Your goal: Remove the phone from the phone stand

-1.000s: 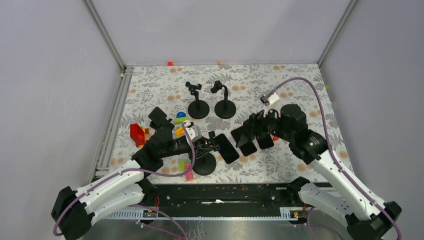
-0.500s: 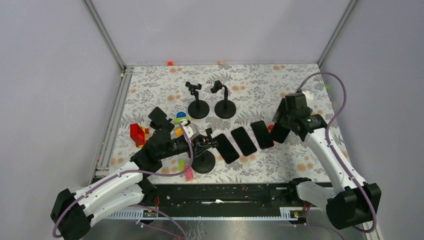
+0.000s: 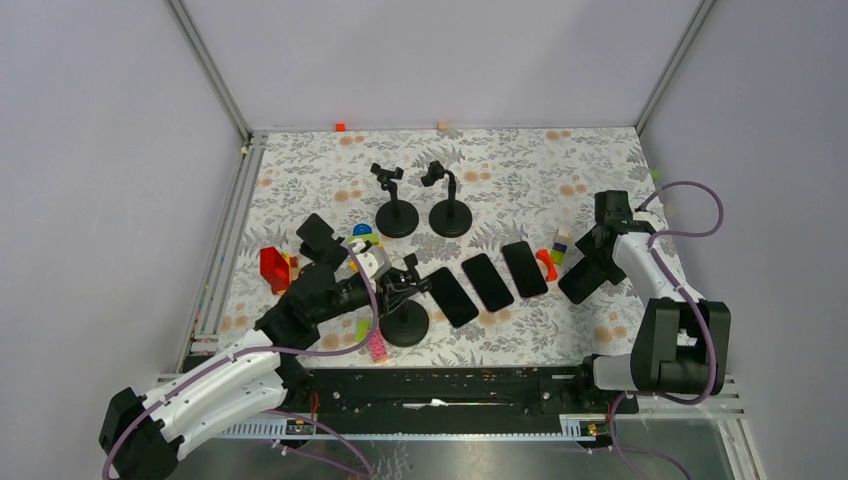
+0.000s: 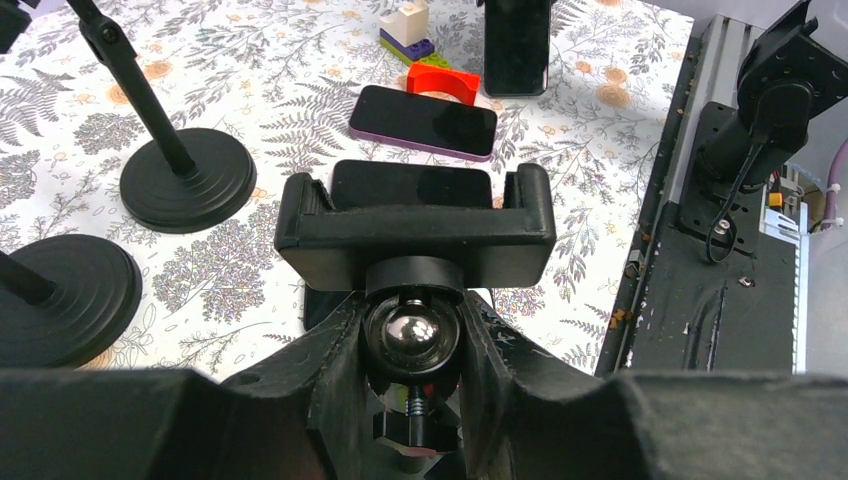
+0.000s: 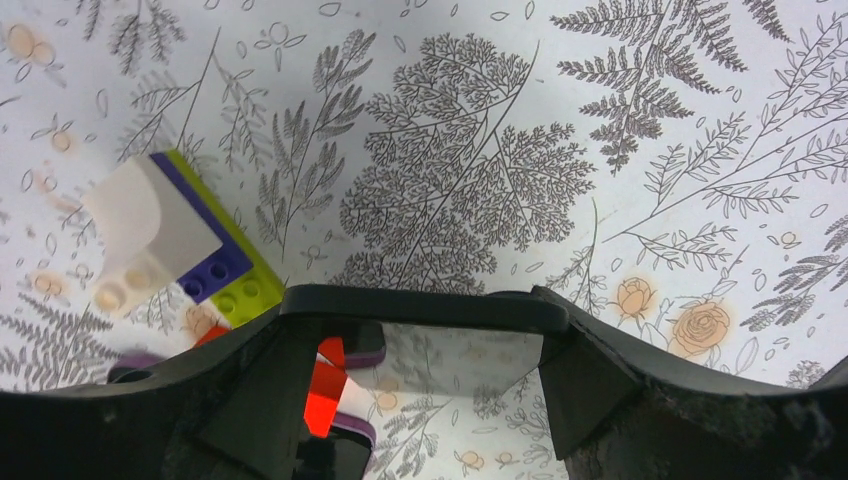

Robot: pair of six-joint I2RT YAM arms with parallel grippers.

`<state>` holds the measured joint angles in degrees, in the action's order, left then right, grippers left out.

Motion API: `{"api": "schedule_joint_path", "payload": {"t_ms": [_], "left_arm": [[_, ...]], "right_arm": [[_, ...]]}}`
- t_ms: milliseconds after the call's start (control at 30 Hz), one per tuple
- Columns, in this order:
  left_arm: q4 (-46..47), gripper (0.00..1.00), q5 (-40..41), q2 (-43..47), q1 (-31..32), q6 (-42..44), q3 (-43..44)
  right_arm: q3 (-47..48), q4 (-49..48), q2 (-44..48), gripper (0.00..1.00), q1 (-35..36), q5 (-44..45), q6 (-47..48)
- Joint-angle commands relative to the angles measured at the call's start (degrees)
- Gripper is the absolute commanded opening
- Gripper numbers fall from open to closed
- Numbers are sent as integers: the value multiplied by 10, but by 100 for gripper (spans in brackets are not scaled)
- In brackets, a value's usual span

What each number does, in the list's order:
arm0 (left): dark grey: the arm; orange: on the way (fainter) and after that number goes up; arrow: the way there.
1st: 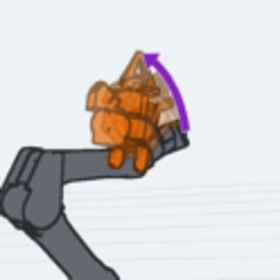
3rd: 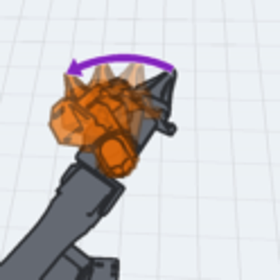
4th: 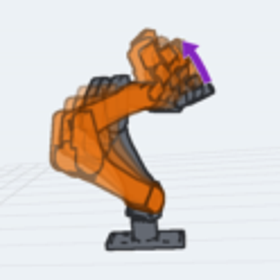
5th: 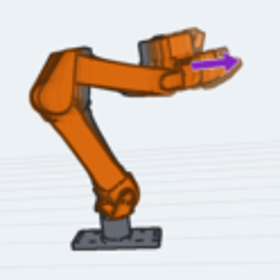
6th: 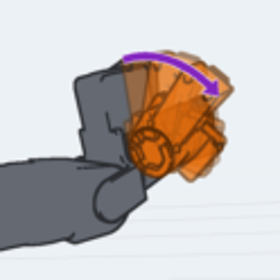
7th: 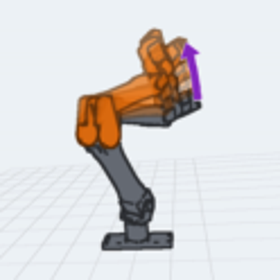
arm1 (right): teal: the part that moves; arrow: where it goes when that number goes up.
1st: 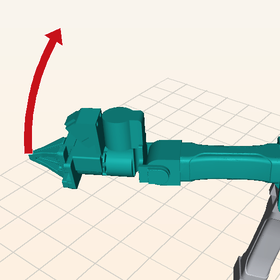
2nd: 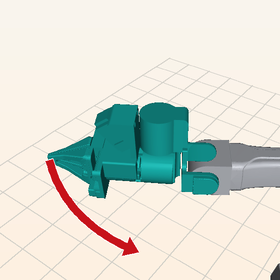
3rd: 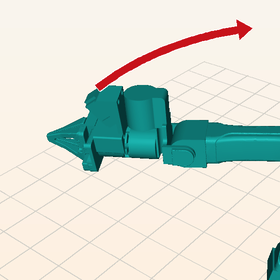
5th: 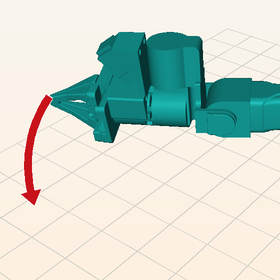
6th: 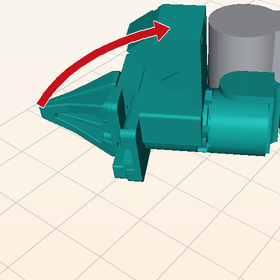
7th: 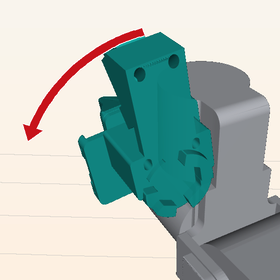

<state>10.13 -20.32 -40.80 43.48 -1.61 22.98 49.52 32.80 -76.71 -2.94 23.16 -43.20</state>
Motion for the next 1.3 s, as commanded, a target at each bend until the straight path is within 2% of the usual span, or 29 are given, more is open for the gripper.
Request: {"api": "schedule_joint_path", "payload": {"t_ms": [0,333,433,567,600,633,700,867,1000,1133,1267], "left_arm": [[85,0,20,24,-2,-10,7],[96,0,28,27,-2,-17,2],[97,0,32,28,-2,-19,1],[100,0,38,32,-3,-23,-4],[101,0,43,34,-2,-24,-6],[104,0,48,36,-2,-26,-8],[105,0,57,39,-2,-29,-9],[104,0,70,39,-2,-25,-5],[101,0,61,23,-2,-11,25],[92,0,18,-38,-4,5,95],[125,0,-44,-127,-5,5,166]], "right_arm": [[-1,-16,-29,8,-8,36,-41],[-13,-51,-92,42,-26,-9,-49],[-11,-51,-95,57,-32,-20,-52],[-9,-51,-93,63,-35,-36,-50],[-9,-51,-90,69,-36,-37,-49],[-9,-50,-86,81,-37,-36,-49],[-9,-48,-76,89,-38,-35,-51],[-10,-38,-65,96,-40,-28,-50],[-5,-22,-44,97,-40,-17,-46],[5,0,-1,97,-40,-4,-31],[4,11,59,98,-40,1,-3]]}}
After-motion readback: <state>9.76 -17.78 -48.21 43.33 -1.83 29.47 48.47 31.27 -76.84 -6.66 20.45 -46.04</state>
